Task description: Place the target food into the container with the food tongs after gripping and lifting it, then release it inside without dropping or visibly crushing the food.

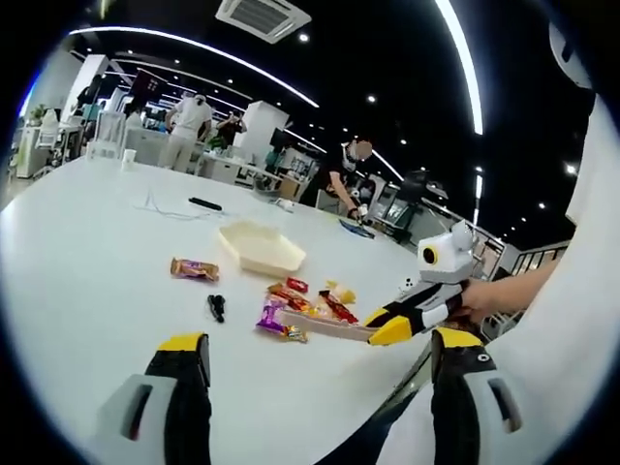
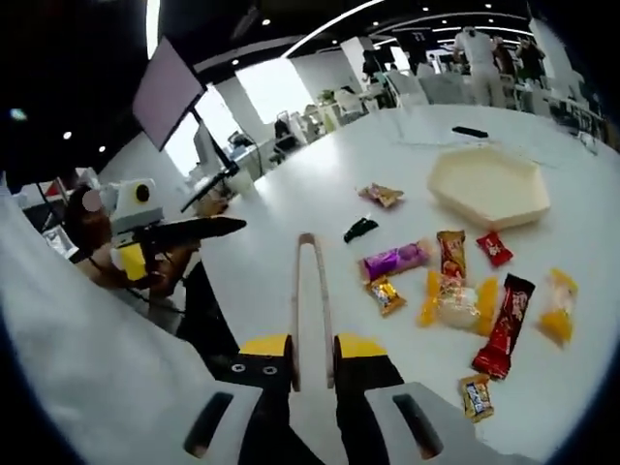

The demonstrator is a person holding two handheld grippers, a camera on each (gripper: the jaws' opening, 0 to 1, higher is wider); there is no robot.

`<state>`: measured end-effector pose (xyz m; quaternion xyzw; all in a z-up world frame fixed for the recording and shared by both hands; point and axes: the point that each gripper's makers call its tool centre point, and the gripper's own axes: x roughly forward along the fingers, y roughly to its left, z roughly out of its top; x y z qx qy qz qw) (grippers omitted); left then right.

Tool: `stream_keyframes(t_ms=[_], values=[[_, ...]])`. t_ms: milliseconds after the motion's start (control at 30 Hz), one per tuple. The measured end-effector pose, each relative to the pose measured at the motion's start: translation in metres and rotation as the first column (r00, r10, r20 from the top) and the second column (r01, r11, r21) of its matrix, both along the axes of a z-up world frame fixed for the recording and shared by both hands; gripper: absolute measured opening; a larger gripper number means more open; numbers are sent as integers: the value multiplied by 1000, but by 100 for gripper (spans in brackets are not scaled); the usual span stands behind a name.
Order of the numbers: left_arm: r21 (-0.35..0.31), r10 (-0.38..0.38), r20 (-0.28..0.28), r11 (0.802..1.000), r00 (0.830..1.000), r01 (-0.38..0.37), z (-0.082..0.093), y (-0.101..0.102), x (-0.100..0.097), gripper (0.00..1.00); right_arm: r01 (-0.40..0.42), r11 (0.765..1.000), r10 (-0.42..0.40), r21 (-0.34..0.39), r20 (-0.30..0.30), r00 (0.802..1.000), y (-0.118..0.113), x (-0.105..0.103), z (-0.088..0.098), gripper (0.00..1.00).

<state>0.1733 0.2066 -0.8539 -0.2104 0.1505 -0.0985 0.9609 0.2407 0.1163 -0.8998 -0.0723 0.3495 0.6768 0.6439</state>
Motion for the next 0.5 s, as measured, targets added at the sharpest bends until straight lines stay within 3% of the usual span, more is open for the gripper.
stream_keyframes(t_ms=[133, 233, 333, 500], values=[[13, 3, -2, 1000, 1000, -3, 2, 5, -1, 93, -29, 1000, 28, 12, 22, 999, 4, -2, 9, 16], [0, 16, 9, 1000, 1000, -16, 5, 13, -2, 94, -52, 998, 52, 37, -4, 999, 7, -6, 18, 16], [-13, 21, 20, 1000, 1000, -20, 9, 17, -3, 94, -82, 995, 81, 49, 7, 997, 8, -6, 29, 16], [-49, 32, 40, 998, 999, -30, 18, 18, -1, 97, -74, 992, 77, 105, -29, 997, 12, -5, 49, 14]])
